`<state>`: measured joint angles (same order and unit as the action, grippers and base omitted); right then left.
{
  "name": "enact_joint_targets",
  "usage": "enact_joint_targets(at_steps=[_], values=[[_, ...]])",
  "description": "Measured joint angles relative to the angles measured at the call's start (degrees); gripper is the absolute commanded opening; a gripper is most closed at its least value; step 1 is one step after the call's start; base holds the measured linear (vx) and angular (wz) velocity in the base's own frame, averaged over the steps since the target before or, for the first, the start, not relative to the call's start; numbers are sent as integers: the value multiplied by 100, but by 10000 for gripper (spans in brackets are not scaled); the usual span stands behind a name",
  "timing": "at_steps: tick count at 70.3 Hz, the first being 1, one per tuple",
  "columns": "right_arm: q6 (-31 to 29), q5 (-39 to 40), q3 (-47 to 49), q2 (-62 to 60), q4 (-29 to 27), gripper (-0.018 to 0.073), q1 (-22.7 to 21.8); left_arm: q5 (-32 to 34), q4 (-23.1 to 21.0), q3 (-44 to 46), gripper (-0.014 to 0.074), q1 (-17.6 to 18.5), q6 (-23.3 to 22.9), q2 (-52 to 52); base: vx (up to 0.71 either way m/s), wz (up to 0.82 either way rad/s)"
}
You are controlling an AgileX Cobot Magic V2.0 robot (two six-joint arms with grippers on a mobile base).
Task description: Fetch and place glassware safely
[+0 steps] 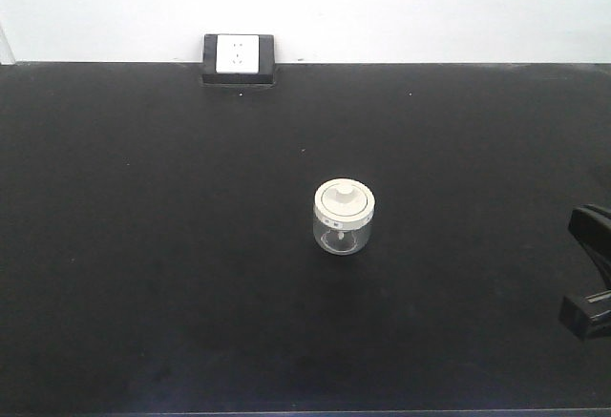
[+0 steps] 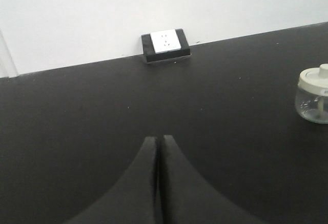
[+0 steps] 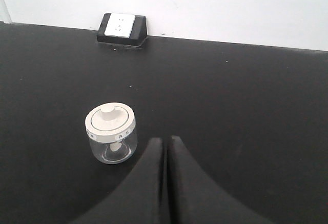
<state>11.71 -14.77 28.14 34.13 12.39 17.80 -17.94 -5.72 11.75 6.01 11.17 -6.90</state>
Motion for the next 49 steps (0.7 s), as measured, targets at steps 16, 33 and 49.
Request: enact_joint_targets(at_steps=[16, 33, 49], values=[[0, 0, 0, 0, 0, -4, 0, 558, -150, -1038, -7, -245, 0, 648, 0, 0], [0, -5, -11, 0, 0, -4, 0, 894, -161, -1326, -7, -271, 0, 761, 0, 0], [0, -5, -27, 0, 0, -4, 0, 894, -163, -1326, -7, -271, 0, 761, 0, 0]])
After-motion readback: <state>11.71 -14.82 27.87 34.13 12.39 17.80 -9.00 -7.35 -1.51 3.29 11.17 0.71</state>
